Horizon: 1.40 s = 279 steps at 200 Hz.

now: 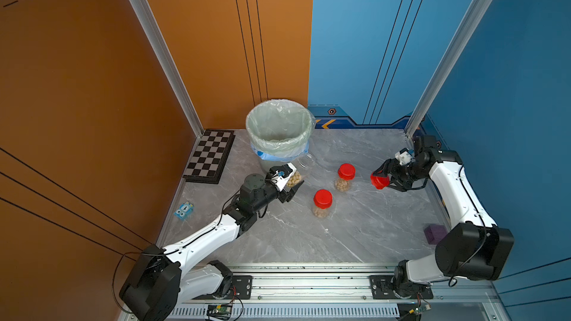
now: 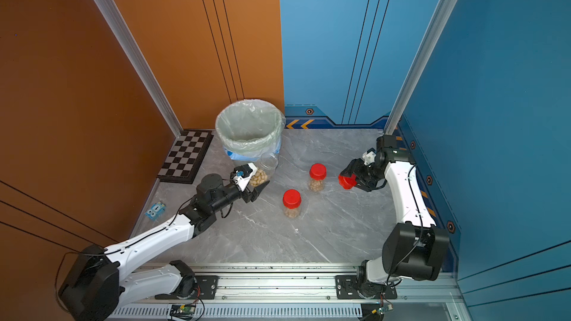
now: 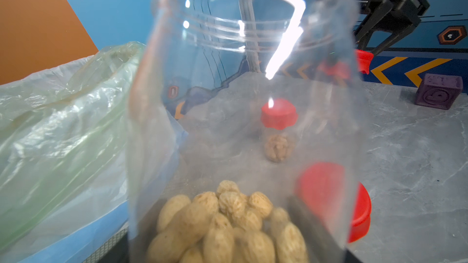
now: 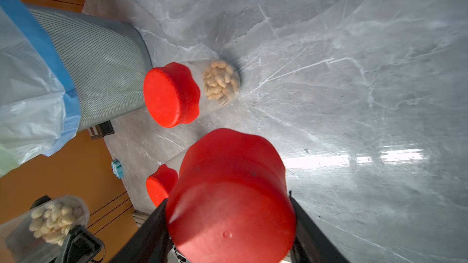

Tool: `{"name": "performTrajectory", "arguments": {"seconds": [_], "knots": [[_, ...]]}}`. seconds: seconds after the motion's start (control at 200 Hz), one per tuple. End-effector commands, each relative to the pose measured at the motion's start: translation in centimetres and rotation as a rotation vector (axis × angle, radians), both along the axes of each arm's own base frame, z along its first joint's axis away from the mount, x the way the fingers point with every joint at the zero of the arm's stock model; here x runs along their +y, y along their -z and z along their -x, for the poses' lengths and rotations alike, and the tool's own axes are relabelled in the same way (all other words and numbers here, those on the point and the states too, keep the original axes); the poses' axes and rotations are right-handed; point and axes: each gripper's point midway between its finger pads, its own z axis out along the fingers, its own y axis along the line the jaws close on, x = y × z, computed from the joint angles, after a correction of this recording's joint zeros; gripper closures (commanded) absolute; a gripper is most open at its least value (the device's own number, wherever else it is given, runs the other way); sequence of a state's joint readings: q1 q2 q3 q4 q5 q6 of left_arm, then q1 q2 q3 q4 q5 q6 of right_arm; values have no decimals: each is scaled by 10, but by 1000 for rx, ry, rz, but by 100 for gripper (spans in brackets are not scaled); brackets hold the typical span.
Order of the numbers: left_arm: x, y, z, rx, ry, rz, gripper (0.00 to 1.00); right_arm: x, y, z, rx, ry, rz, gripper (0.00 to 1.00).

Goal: Empty moldy peanuts from jars
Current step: Place the lid at the center of the board.

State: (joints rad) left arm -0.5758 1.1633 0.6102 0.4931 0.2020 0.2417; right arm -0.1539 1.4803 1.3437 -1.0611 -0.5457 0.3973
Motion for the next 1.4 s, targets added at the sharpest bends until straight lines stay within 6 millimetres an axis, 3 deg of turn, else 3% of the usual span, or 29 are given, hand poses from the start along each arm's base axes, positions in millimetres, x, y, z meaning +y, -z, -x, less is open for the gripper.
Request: {"name": "performTrajectory", "arguments": {"seconds": [0.0, 0.285, 0.621, 1.391], "knots": [[7, -8, -3, -10, -30, 15, 46, -14, 25, -12, 21, 15, 56, 35], [11, -12, -3, -20, -44, 20, 46, -42, 86, -14, 163, 52, 169, 35], [11, -10, -5, -12, -51, 19, 46, -57, 123, -16, 271, 34, 284, 35], [14, -8, -6, -7, -73, 19, 46, -62, 156, -15, 373, -18, 352, 32]]}}
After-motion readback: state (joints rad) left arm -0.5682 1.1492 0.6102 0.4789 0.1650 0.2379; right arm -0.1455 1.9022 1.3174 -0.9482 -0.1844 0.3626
